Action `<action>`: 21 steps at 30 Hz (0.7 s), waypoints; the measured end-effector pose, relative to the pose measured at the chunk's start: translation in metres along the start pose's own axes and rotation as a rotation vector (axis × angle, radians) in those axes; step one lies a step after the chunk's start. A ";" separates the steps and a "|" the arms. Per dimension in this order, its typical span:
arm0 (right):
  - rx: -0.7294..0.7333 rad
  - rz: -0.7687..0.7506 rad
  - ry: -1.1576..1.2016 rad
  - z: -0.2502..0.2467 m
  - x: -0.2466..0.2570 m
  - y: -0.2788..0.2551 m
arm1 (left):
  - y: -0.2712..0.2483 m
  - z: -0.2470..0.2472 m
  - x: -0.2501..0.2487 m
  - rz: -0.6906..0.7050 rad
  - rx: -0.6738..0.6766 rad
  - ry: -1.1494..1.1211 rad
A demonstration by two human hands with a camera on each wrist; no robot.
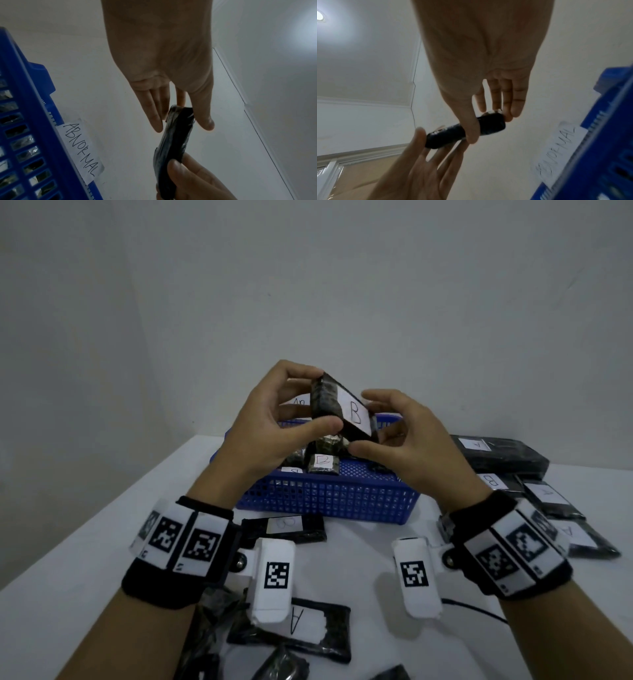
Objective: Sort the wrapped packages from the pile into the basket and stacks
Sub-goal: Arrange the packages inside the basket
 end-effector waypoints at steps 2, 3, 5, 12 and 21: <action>0.013 0.029 -0.041 -0.017 0.000 0.000 | -0.001 0.003 0.003 -0.033 0.009 0.040; 0.010 0.051 -0.044 -0.028 0.000 -0.001 | -0.001 0.006 0.004 -0.053 0.014 0.065; 0.029 0.092 -0.053 -0.050 0.002 -0.005 | 0.000 0.016 0.007 -0.077 0.019 0.120; 0.177 0.205 -0.264 -0.122 0.000 -0.037 | 0.012 0.082 -0.005 -0.112 0.152 0.262; 0.409 0.348 -0.548 -0.180 -0.029 -0.113 | 0.008 0.195 0.005 -0.104 0.641 0.760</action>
Point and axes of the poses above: each hand's wrist, its own y-axis towards the middle knuckle, its own z-axis out of the palm, x = y × z, the point moved 2 cm from there along y, towards the middle knuckle, and after that the axes turned 11 degrees about -z, right-handed, at the moved point
